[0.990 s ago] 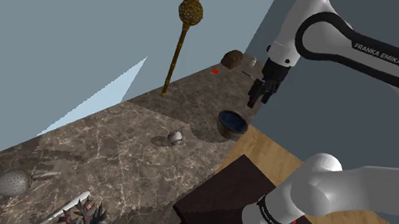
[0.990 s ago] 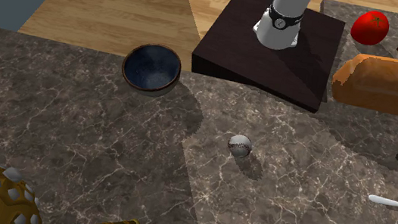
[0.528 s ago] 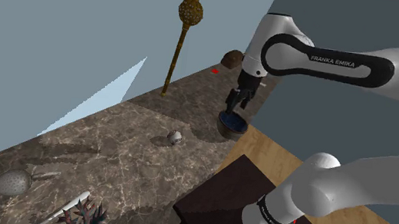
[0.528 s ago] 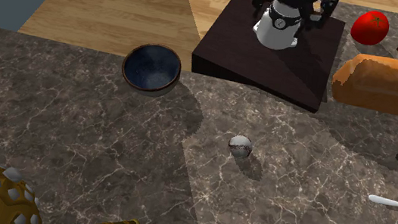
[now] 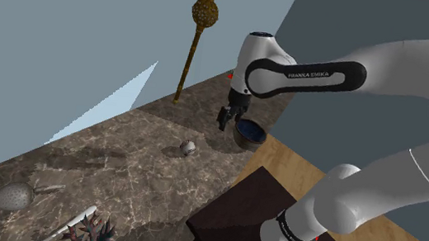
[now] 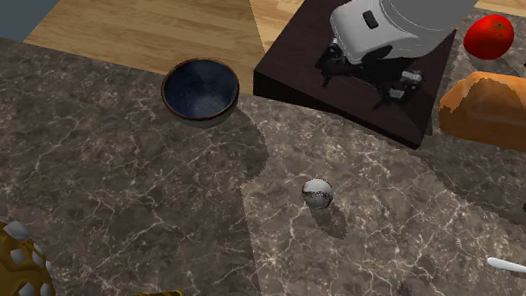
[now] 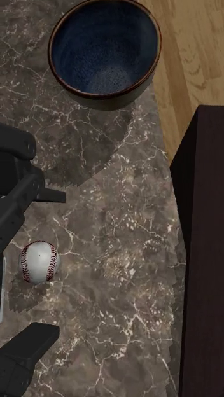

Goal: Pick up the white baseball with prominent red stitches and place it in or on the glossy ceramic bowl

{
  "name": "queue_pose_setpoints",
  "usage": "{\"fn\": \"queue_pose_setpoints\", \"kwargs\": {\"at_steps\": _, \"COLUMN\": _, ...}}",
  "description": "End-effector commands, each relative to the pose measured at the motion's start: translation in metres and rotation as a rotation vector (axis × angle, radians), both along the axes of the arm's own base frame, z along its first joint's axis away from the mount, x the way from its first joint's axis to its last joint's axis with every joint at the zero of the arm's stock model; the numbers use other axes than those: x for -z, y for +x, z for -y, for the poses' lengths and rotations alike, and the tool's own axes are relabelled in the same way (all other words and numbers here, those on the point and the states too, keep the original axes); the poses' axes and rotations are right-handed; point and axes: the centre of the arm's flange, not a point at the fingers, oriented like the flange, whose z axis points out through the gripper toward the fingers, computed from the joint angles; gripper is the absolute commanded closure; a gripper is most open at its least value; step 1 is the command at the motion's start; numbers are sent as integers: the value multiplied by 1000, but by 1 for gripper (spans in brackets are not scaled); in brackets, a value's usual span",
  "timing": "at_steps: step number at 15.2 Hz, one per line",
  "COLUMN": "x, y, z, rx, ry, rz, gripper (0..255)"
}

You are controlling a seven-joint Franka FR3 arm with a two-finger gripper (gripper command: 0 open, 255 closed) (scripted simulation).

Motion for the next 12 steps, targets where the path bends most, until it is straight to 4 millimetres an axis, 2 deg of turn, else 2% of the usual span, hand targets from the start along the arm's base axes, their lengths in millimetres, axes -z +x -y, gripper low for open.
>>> {"fn": "queue_pose_setpoints", "kwargs": {"at_steps": 1, "x": 25, "y": 17, "z": -9, "rx": -17, "ry": -8, "rz": 1, "gripper": 0}}
{"fn": "queue_pose_setpoints", "kwargs": {"at_steps": 12, "x": 144, "y": 93, "z": -52, "rx": -109, "ry": -58, "rz": -2, "gripper": 0}}
